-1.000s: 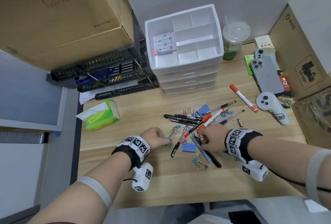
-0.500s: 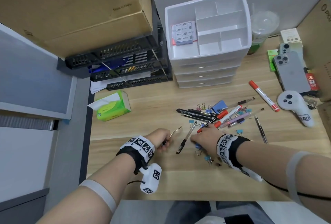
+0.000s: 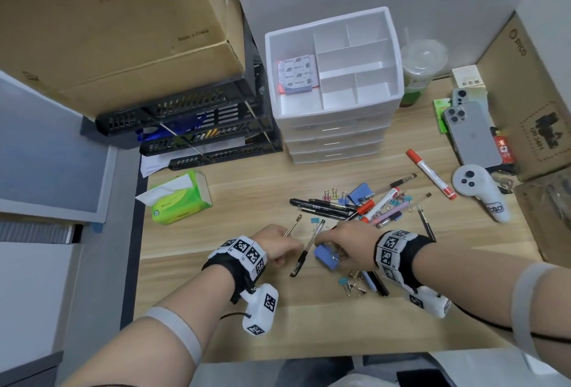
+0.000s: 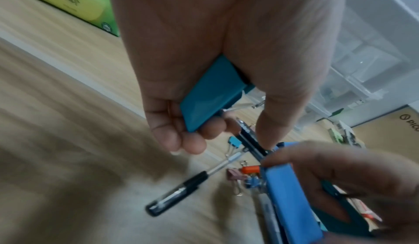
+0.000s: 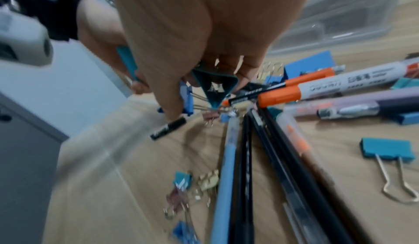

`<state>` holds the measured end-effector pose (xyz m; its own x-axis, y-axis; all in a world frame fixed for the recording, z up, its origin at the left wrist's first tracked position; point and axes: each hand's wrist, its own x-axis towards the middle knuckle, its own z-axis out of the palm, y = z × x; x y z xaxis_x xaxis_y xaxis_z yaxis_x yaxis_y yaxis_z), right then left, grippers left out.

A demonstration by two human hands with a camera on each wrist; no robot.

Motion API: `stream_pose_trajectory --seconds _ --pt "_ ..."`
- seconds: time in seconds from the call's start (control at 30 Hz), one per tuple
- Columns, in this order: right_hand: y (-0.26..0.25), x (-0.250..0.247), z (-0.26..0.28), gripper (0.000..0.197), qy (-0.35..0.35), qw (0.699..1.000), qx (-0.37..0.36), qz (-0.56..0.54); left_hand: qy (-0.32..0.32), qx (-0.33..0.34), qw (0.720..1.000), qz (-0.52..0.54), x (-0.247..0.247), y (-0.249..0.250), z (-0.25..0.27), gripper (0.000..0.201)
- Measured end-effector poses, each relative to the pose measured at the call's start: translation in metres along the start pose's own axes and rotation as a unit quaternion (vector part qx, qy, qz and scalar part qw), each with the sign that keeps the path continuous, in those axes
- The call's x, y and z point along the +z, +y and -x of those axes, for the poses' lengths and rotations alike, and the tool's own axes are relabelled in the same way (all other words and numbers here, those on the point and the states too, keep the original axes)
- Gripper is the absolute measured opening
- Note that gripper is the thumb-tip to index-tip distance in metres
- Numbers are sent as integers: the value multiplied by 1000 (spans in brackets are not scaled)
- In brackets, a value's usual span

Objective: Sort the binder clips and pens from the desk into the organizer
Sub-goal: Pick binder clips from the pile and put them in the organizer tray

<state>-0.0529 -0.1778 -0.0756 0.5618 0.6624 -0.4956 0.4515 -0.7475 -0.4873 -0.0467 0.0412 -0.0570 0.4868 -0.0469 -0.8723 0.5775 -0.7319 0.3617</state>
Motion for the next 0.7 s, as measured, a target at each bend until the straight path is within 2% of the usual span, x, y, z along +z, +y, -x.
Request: stream_pose_trajectory --seconds 0.1,0.23,0.33,0.47,0.53,0.63,0.7 --pt "2 -12 10 61 65 993 25 -100 -39 15 999 32 6 19 2 23" --pt "10 -26 23 73 116 978 53 -164 -82 17 995 51 10 47 8 46" --pt "13 -34 29 67 149 971 55 -179 -83 30 993 73 14 67 12 49" --pt "16 -33 27 66 145 970 44 -190 -58 19 995 77 14 85 12 26" --pt "22 -32 27 65 138 970 49 -192 -64 6 995 77 13 90 9 26" --pt "36 -35 26 56 133 967 94 -198 -41 1 997 72 10 89 6 39" --pt "51 -37 21 46 143 962 145 -182 -14 0 997 76 6 83 3 34"
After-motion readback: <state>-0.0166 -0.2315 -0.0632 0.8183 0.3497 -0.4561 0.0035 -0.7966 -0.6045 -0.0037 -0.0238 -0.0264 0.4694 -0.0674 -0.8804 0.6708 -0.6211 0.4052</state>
